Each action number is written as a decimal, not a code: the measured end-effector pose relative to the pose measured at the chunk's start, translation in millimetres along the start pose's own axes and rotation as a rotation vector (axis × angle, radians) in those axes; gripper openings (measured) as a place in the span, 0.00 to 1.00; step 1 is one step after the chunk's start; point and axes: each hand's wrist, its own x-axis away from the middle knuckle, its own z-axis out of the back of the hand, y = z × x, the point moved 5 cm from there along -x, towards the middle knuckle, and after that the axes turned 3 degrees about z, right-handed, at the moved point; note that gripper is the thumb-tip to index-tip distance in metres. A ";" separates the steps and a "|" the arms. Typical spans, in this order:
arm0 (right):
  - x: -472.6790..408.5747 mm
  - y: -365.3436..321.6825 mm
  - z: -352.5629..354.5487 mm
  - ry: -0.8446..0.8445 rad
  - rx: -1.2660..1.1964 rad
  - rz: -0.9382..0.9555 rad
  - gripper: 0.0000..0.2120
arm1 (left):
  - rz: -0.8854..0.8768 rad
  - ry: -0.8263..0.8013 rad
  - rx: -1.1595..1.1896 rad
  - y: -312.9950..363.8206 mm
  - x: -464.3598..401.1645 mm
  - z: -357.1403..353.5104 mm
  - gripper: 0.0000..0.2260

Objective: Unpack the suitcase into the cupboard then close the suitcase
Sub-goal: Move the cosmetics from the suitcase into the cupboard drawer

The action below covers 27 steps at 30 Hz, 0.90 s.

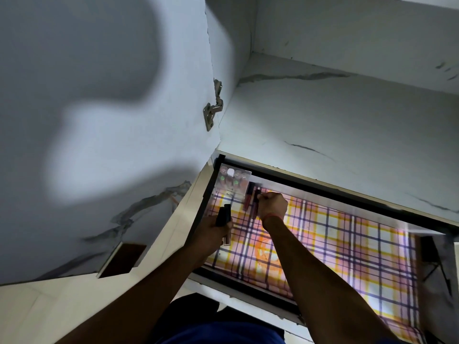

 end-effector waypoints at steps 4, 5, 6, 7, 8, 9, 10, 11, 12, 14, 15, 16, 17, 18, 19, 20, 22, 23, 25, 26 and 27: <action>3.0 2.3 -1.8 -0.004 0.001 0.045 0.09 | -0.054 0.006 -0.053 2.0 -0.6 4.0 0.09; 5.4 3.7 -1.9 -0.009 0.004 0.060 0.09 | -0.072 0.005 -0.075 3.1 -0.9 4.0 0.10; 8.2 5.6 -2.6 -0.017 0.017 0.064 0.09 | -0.086 0.009 -0.089 4.6 -1.1 4.1 0.11; 11.5 6.6 -3.4 -0.024 0.036 0.069 0.08 | -0.090 0.023 -0.091 5.8 -1.0 4.3 0.10; 13.8 7.7 -4.2 -0.027 0.049 0.071 0.08 | -0.088 0.042 -0.082 6.3 -1.4 4.7 0.09; 14.9 7.9 -4.7 -0.023 0.050 0.068 0.08 | -0.082 0.057 -0.069 5.9 -2.2 5.3 0.08; 14.8 7.6 -5.0 -0.015 0.037 0.057 0.08 | -0.083 0.063 -0.060 6.7 -2.9 5.1 0.07; 14.0 5.7 -4.8 -0.005 0.023 0.046 0.08 | -0.091 0.065 -0.058 7.7 -3.2 4.7 0.08; 12.3 3.7 -4.8 0.002 0.013 0.038 0.08 | -0.100 0.063 -0.056 8.4 -3.9 4.0 0.09; 9.2 -0.6 -5.2 0.002 0.009 0.039 0.08 | -0.103 0.063 -0.047 11.0 -3.8 3.4 0.07; 8.1 -2.8 -6.0 0.001 0.019 0.041 0.08 | -0.102 0.070 -0.042 12.4 -4.0 3.9 0.06; 7.0 -4.1 -7.1 0.002 0.037 0.042 0.08 | -0.103 0.078 -0.039 13.3 -4.6 4.6 0.05; 5.8 -4.3 -8.3 0.003 0.055 0.043 0.09 | -0.100 0.088 -0.041 13.3 -6.3 5.9 0.05; 4.5 -3.6 -9.8 0.006 0.070 0.041 0.09 | -0.097 0.097 -0.044 13.7 -7.8 6.9 0.04; 3.4 -2.7 -11.0 0.007 0.076 0.039 0.09 | -0.095 0.104 -0.042 14.3 -8.3 8.1 0.03; 2.4 -1.9 -11.8 0.003 0.072 0.037 0.09 | -0.090 0.106 -0.029 15.4 -8.4 8.4 0.02; 3.9 -3.4 -10.2 0.009 0.047 0.047 0.10 | -0.076 0.108 -0.008 16.2 -9.4 8.6 0.01; 6.9 -5.7 -7.0 0.021 0.031 0.060 0.10 | -0.071 0.108 -0.008 16.5 -10.3 8.7 0.01; 16.3 -10.4 0.5 0.039 -0.023 0.095 0.12 | -0.067 0.111 -0.013 17.2 -12.2 8.2 0.04; 22.2 -12.0 3.0 0.004 -0.082 0.103 0.13 | -0.069 0.112 -0.018 17.7 -13.7 7.3 0.05; 29.8 -12.7 3.2 -0.080 -0.197 0.081 0.13 | -0.069 0.114 -0.033 18.5 -15.0 5.8 0.05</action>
